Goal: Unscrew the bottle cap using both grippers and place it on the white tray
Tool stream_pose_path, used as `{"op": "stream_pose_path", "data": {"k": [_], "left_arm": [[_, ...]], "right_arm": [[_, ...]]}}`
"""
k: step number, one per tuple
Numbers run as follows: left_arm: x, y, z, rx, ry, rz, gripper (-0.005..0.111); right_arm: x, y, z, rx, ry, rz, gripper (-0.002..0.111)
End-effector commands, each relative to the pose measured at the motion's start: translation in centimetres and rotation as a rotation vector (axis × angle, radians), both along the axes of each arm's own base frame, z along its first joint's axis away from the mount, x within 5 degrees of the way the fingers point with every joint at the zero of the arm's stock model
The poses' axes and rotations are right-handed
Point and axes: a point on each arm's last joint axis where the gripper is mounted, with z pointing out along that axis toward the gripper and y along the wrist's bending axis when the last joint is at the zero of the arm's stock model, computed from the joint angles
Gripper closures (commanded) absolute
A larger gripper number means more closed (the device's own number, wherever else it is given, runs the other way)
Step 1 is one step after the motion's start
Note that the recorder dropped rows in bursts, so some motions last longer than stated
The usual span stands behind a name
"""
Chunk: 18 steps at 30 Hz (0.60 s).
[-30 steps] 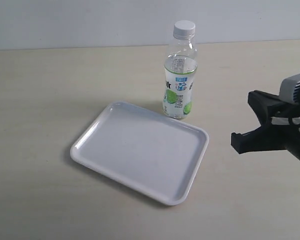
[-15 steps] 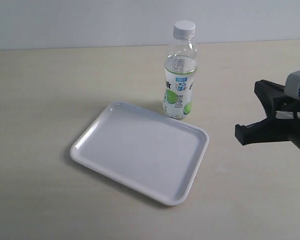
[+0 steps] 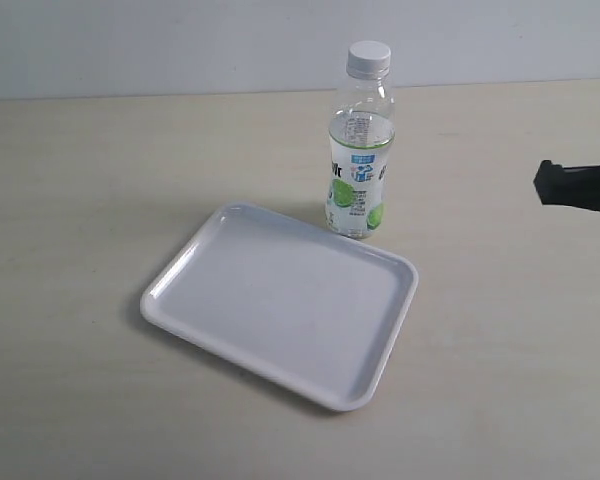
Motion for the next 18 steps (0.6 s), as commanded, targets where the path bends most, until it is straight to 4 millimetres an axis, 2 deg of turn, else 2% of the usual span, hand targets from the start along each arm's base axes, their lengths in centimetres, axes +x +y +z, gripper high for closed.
{"op": "stream_pose_path", "data": {"k": [1, 4, 8, 10, 13, 15, 17, 18], "left_arm": [[6.2, -2.8, 1.0, 0.243, 0.134, -0.119, 0.107], [11.0, -4.8, -0.9, 0.329, 0.257, -0.265, 0.107], [16.5, -7.0, -5.4, 0.417, 0.362, -0.449, 0.106], [18.5, -8.0, -7.6, 0.448, 0.368, -0.550, 0.100], [21.8, -9.9, -11.3, 0.489, 0.415, -0.680, 0.080], [23.4, -11.2, -13.4, 0.542, 0.425, -0.725, 0.061], [24.7, -13.0, -15.6, 0.623, 0.405, -0.764, 0.036], [25.1, -13.8, -16.4, 0.658, 0.390, -0.778, 0.027]], "right_arm": [[0.0, -0.3, 0.3, -0.026, -0.023, -0.039, 0.108], [0.0, -0.2, 0.4, -0.033, -0.025, -0.031, 0.108], [0.0, -0.2, 0.4, -0.033, -0.025, -0.031, 0.108], [0.0, -0.2, 0.4, -0.033, -0.025, -0.031, 0.108], [0.0, -0.2, 0.4, -0.034, -0.026, -0.030, 0.108], [0.0, -0.2, 0.4, -0.034, -0.026, -0.030, 0.108], [0.0, -0.2, 0.4, -0.034, -0.026, -0.030, 0.108], [0.0, -0.2, 0.4, -0.034, -0.026, -0.030, 0.108]]}}
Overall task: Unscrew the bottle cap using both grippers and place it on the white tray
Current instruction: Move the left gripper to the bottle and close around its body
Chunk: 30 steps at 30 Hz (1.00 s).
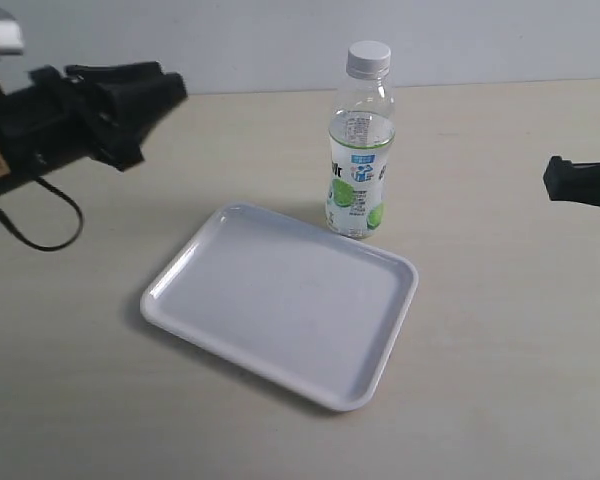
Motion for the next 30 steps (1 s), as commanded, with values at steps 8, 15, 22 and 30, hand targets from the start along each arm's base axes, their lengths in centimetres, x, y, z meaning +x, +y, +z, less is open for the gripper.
{"op": "stream_pose_path", "data": {"k": [8, 15, 22, 30], "left_arm": [[3.5, -9.4, -7.2, 0.110, -0.105, -0.246, 0.011], [4.4, -11.9, -9.1, 0.176, -0.014, -0.206, 0.011], [4.5, -13.3, -9.4, 0.191, 0.011, -0.175, 0.011], [4.7, -13.9, -11.6, 0.202, 0.046, -0.190, 0.011]], "right_arm": [[0.1, 0.1, 0.3, -0.012, -0.020, 0.005, 0.108], [0.1, 0.1, 0.3, -0.012, -0.020, 0.005, 0.108], [0.1, 0.1, 0.3, -0.012, -0.020, 0.005, 0.108], [0.1, 0.1, 0.3, -0.010, -0.020, 0.005, 0.108]]}}
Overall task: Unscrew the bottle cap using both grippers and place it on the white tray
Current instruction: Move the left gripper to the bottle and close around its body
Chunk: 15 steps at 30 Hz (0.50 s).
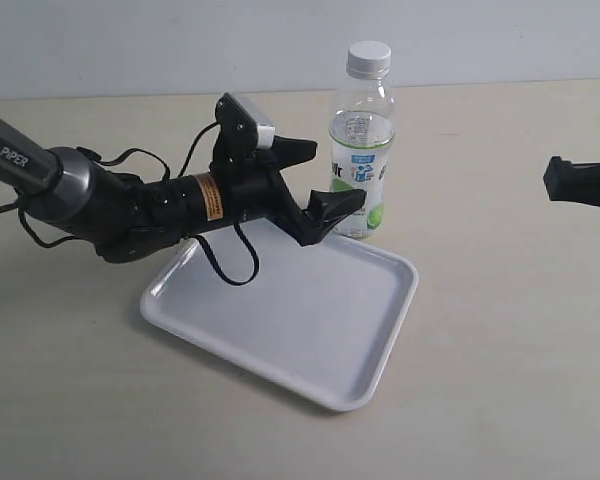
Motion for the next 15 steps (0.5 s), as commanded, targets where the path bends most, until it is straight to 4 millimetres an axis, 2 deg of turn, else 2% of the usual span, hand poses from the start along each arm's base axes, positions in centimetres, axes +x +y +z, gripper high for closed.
{"op": "stream_pose_path", "data": {"k": [1, 15], "left_arm": [[0.1, -0.6, -1.2, 0.003, 0.028, 0.004, 0.011], [0.2, -3.7, -2.8, -0.015, 0.081, 0.005, 0.011]], "right_arm": [[0.1, 0.1, 0.3, -0.006, -0.021, 0.006, 0.108], [0.1, 0.1, 0.3, -0.006, -0.021, 0.006, 0.108]]}}
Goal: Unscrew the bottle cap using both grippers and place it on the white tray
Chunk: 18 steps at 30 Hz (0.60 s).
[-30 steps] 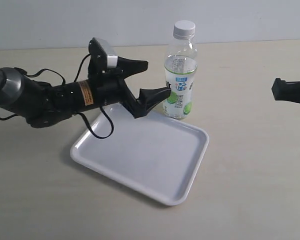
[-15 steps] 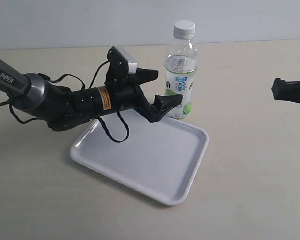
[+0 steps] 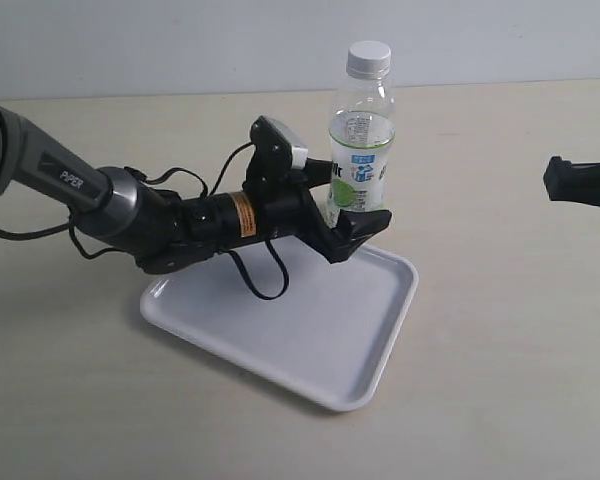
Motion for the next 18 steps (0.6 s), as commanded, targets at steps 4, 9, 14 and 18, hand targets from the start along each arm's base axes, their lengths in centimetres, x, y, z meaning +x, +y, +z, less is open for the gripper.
{"op": "stream_pose_path", "data": {"k": [4, 9, 14, 18], "left_arm": [[0.20, -0.91, -0.14, -0.029, 0.050, 0.063, 0.011], [0.64, -0.80, -0.15, -0.025, 0.066, 0.107, 0.011], [0.90, -0.81, 0.02, -0.033, 0.061, 0.125, 0.011], [1.08, -1.47, 0.44, -0.032, 0.048, 0.118, 0.011]], "right_arm": [[0.07, 0.12, 0.30, -0.006, -0.021, 0.006, 0.108], [0.07, 0.12, 0.30, 0.001, -0.022, 0.006, 0.108], [0.07, 0.12, 0.30, 0.001, -0.022, 0.006, 0.108], [0.07, 0.12, 0.30, 0.001, -0.022, 0.006, 0.108]]}}
